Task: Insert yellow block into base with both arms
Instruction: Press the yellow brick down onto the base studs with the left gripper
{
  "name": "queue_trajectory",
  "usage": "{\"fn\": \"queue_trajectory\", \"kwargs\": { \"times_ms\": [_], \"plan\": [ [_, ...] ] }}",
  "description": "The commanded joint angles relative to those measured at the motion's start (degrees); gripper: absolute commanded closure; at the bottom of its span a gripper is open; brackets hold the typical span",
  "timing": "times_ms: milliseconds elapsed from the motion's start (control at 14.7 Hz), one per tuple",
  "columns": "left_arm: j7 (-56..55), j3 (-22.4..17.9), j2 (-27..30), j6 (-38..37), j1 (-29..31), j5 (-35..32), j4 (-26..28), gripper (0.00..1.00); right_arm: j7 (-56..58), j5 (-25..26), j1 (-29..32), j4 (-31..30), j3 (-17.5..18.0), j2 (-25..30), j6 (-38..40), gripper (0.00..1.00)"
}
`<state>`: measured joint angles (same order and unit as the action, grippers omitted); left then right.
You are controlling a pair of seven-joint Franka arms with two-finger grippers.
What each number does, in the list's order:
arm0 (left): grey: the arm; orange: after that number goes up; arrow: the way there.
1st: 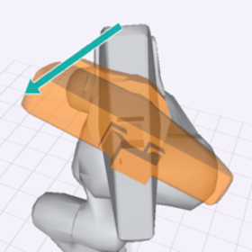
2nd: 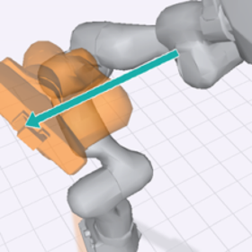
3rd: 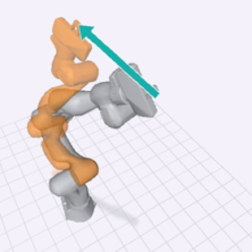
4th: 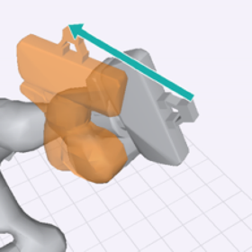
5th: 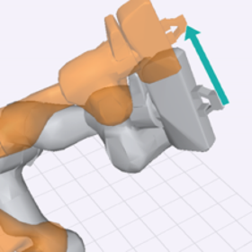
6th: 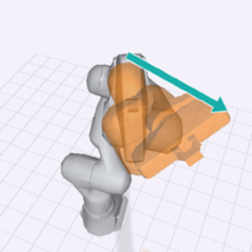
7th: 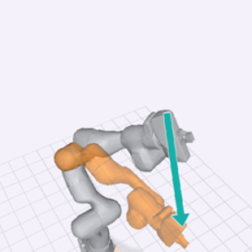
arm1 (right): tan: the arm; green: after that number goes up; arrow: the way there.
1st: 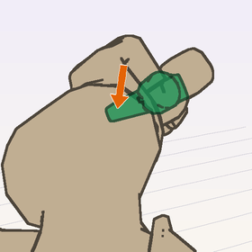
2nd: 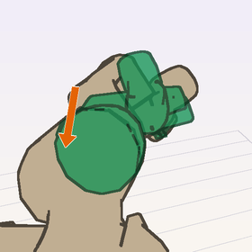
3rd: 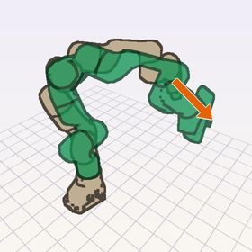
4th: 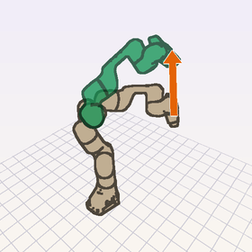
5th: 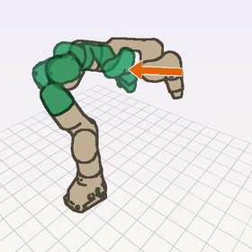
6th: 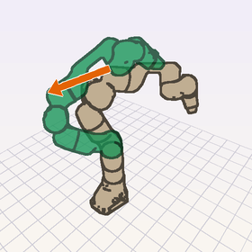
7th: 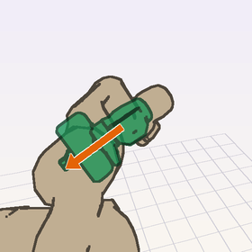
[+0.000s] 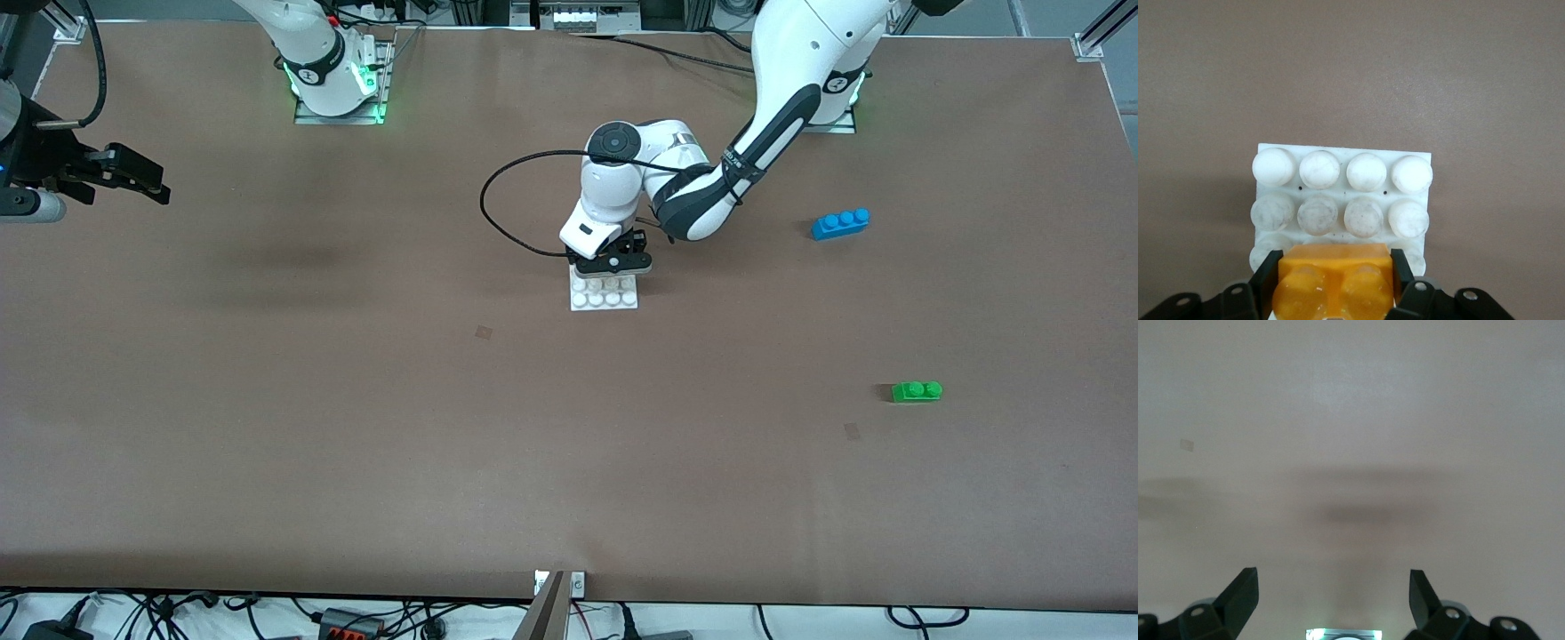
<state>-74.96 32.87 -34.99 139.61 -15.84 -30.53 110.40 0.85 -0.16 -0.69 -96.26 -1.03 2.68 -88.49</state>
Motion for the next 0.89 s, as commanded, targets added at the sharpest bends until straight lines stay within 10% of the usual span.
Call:
{"fn": "queue_trajectory", "kwargs": {
  "times_ms": [0,819],
  "plan": [
    [-1.6,0.0,0.5,0.4,-0.3,-2.1,0.4,0.43,-0.1,0.1,-0.3,0.0,0.0,0.6,0.2,0.0],
    [-1.9,-0.5,1.5,5.3,0.3,-5.2,3.7,0.44,-0.1,0.1,-0.3,0.0,0.0,0.6,0.3,0.0]
  ]
}}
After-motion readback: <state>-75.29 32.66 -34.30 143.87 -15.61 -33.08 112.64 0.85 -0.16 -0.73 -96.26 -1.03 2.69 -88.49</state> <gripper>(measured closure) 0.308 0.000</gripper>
